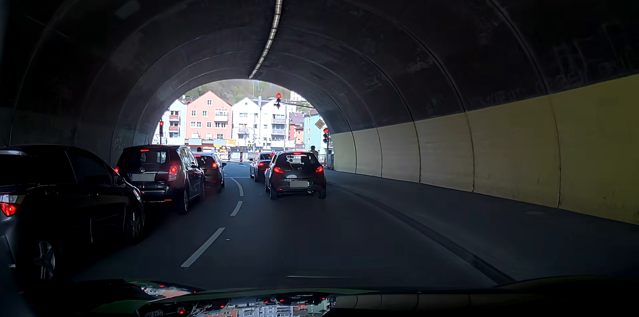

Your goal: Follow the waypoints while adhering to traffic rules and regulations

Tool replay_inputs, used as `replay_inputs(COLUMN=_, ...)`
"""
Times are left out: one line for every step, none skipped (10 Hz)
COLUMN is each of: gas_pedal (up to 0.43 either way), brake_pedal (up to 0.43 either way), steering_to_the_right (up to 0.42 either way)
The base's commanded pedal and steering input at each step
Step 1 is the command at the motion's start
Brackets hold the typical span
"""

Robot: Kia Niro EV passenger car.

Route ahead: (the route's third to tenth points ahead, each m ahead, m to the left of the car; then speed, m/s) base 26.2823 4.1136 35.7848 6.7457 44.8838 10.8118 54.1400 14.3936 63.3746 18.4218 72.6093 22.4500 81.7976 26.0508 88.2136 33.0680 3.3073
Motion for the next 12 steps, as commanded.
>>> replay_inputs(gas_pedal=0.000, brake_pedal=0.134, steering_to_the_right=-0.099)
replay_inputs(gas_pedal=0.000, brake_pedal=0.128, steering_to_the_right=-0.099)
replay_inputs(gas_pedal=0.000, brake_pedal=0.128, steering_to_the_right=-0.099)
replay_inputs(gas_pedal=0.000, brake_pedal=0.128, steering_to_the_right=-0.093)
replay_inputs(gas_pedal=0.000, brake_pedal=0.128, steering_to_the_right=-0.085)
replay_inputs(gas_pedal=0.000, brake_pedal=0.128, steering_to_the_right=-0.077)
replay_inputs(gas_pedal=0.000, brake_pedal=0.128, steering_to_the_right=-0.072)
replay_inputs(gas_pedal=0.000, brake_pedal=0.128, steering_to_the_right=-0.065)
replay_inputs(gas_pedal=0.000, brake_pedal=0.122, steering_to_the_right=-0.062)
replay_inputs(gas_pedal=0.000, brake_pedal=0.122, steering_to_the_right=-0.061)
replay_inputs(gas_pedal=0.000, brake_pedal=0.116, steering_to_the_right=-0.061)
replay_inputs(gas_pedal=0.000, brake_pedal=0.104, steering_to_the_right=-0.061)
